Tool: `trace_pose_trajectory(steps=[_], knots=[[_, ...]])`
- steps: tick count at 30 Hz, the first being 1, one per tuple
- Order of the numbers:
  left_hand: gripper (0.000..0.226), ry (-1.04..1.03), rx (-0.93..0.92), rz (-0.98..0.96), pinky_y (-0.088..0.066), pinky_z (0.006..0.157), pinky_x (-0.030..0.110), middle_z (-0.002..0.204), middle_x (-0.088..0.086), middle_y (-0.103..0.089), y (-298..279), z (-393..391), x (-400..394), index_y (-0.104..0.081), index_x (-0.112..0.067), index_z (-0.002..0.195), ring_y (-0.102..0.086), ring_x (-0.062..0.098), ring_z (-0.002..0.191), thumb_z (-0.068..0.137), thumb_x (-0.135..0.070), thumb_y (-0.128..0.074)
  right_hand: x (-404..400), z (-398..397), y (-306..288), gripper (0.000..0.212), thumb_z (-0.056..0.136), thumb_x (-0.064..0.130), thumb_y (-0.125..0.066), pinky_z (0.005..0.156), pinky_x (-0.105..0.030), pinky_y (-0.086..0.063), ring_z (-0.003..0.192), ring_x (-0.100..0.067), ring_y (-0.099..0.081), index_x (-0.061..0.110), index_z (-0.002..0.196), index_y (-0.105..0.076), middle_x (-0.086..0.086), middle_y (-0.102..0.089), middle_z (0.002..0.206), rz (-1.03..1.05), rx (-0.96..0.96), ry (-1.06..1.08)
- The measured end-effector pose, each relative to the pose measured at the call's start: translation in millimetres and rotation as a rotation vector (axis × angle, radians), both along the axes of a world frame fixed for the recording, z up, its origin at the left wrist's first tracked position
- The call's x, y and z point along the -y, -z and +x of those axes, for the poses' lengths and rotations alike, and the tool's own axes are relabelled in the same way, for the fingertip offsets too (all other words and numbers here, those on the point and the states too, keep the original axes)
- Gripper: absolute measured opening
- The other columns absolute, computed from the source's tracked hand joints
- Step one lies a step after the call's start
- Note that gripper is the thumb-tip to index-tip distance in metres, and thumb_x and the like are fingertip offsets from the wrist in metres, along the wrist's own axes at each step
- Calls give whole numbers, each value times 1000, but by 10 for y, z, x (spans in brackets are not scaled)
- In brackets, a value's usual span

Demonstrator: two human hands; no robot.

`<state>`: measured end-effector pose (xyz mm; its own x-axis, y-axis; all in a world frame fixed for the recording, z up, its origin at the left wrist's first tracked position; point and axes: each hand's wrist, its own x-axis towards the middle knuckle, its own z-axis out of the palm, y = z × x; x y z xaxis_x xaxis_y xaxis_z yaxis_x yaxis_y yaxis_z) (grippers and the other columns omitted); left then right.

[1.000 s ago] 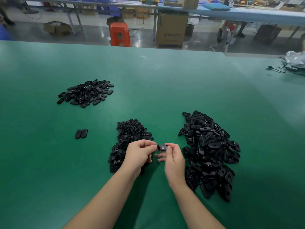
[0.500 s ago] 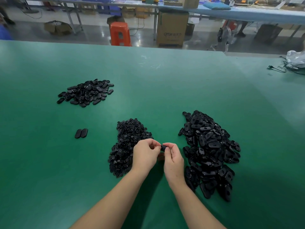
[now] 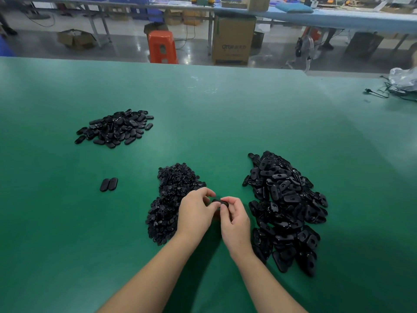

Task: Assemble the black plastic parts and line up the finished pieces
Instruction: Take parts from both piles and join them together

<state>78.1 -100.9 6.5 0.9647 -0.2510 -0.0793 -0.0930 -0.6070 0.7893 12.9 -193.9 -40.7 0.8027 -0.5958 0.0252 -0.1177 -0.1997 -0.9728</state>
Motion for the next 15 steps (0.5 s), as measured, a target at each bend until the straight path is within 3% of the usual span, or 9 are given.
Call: trace_pose_trajectory(steps=[2,7,10,15], knots=[[13,29,-12,-10,-47,77,18,88,-11,-71,7,36,-32,-74,-26,94,-64,8,83,83,-26,-80,1,-1,8,22,100,7,-57,75,-14,-49,89,-3,-67,29,99,-60,8,-73,92,15,6,-23],[10,61,-90,-77,-38,54,13,65,-10,-70,29,84,-94,-74,-22,74,-54,-3,52,79,-22,-83,-3,6,38,23,102,7,-53,80,-30,-53,86,-8,-67,29,100,-58,10,-71,90,30,-13,-59],[10,74,-132,-104,-43,49,21,66,-7,-70,30,97,-115,-74,-22,75,-51,3,43,82,-20,-80,-11,-2,43,20,102,10,-54,77,-40,-57,77,-16,-69,29,100,-58,6,-72,89,37,-3,-72],[8,81,-176,-111,-40,41,19,64,-9,-69,25,80,-110,-74,-20,79,-54,13,36,86,-18,-75,-5,1,42,20,103,12,-53,78,-51,-55,74,-19,-64,31,100,-58,3,-70,87,28,-14,-68]])
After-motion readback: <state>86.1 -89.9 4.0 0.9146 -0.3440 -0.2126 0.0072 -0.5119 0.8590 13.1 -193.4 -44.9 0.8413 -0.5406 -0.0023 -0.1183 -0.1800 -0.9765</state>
